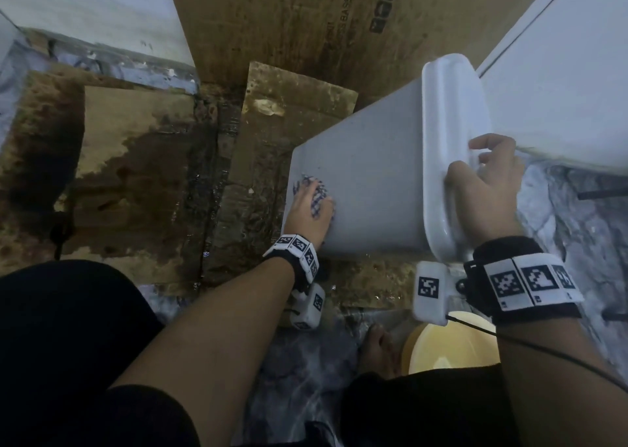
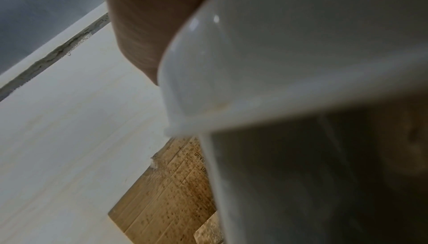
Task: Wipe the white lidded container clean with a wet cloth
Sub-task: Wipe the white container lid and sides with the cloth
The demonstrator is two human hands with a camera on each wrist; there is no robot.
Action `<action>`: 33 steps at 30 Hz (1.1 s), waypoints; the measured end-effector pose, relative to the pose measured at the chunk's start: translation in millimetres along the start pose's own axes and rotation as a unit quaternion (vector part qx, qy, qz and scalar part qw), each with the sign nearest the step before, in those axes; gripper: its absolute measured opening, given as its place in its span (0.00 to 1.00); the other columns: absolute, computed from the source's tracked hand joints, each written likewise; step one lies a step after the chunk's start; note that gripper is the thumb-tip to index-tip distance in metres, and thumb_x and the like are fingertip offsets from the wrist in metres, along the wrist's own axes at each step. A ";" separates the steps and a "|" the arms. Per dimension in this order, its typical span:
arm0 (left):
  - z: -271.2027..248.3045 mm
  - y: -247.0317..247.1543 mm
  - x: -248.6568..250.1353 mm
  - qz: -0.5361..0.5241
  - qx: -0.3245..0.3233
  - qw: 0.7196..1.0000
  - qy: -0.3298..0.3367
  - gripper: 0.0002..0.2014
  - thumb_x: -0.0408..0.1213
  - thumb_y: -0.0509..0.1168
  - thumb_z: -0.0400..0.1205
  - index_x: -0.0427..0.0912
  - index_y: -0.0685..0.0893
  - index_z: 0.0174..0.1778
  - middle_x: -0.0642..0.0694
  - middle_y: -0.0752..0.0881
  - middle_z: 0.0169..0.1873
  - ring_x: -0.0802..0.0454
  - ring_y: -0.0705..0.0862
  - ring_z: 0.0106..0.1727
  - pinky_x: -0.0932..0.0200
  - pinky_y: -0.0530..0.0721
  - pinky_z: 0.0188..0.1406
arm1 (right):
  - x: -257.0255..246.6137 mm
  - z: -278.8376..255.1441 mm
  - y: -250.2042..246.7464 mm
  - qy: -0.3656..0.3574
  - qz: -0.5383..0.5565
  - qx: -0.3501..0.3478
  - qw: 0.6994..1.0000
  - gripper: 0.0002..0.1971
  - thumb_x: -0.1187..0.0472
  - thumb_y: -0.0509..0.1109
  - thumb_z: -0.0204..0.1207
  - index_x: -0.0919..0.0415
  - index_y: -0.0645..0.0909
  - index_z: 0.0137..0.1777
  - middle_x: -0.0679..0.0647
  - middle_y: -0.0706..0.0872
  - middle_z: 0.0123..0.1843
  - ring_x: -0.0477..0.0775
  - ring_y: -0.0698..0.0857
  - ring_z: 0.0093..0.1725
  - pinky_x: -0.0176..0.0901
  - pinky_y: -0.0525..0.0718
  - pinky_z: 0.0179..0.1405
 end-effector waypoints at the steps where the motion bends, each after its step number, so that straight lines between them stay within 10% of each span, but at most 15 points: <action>1: 4.5 -1.9 -5.8 -0.003 0.002 1.000 -0.019 0.28 0.51 0.58 0.86 0.49 0.65 0.82 0.48 0.62 0.83 0.49 0.62 0.82 0.57 0.58 0.82 | 0.1 0.3 0.6 -0.002 -0.001 0.002 1.000 0.20 0.54 0.60 0.63 0.45 0.69 0.57 0.52 0.68 0.60 0.56 0.70 0.65 0.51 0.70 0.66; 10: 8.7 -10.8 -40.5 -0.082 0.049 0.982 -0.164 0.32 0.58 0.58 0.75 0.54 0.73 0.77 0.42 0.81 0.68 0.41 0.82 0.66 0.45 0.79 0.69 | -5.4 0.5 6.2 -0.013 -0.022 0.013 1.000 0.22 0.53 0.60 0.62 0.45 0.71 0.59 0.52 0.69 0.60 0.57 0.70 0.66 0.60 0.70 0.69; 17: -16.6 -16.9 -50.4 -0.052 0.081 0.971 -0.217 0.19 0.45 0.59 0.82 0.45 0.84 0.66 0.39 0.89 0.53 0.39 0.87 0.50 0.47 0.86 0.57 | -9.0 -1.7 7.8 -0.015 -0.025 0.005 1.000 0.22 0.52 0.60 0.62 0.46 0.70 0.59 0.50 0.67 0.59 0.57 0.68 0.69 0.62 0.68 0.71; 28: -67.0 -16.0 -52.4 -0.029 0.036 0.951 -0.305 0.17 0.45 0.59 0.78 0.34 0.80 0.34 0.31 0.83 0.38 0.36 0.82 0.40 0.56 0.70 0.36 | -14.3 -5.2 8.0 -0.022 -0.037 0.014 0.999 0.23 0.50 0.60 0.62 0.49 0.71 0.60 0.53 0.69 0.60 0.57 0.70 0.66 0.63 0.68 0.70; 33: -73.4 -33.4 -35.3 -0.241 0.171 0.878 -0.376 0.14 0.42 0.64 0.78 0.35 0.84 0.34 0.37 0.87 0.38 0.43 0.81 0.35 0.59 0.76 0.29 | -12.1 -5.3 2.7 -0.020 -0.043 0.014 0.999 0.23 0.49 0.61 0.63 0.49 0.72 0.60 0.56 0.70 0.62 0.58 0.71 0.66 0.60 0.69 0.70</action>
Point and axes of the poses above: each hand's wrist, its own z-axis towards the middle knuckle, its own y-axis out of the palm, x = y × z, the point moved 3 cm from there along z, towards the middle knuckle
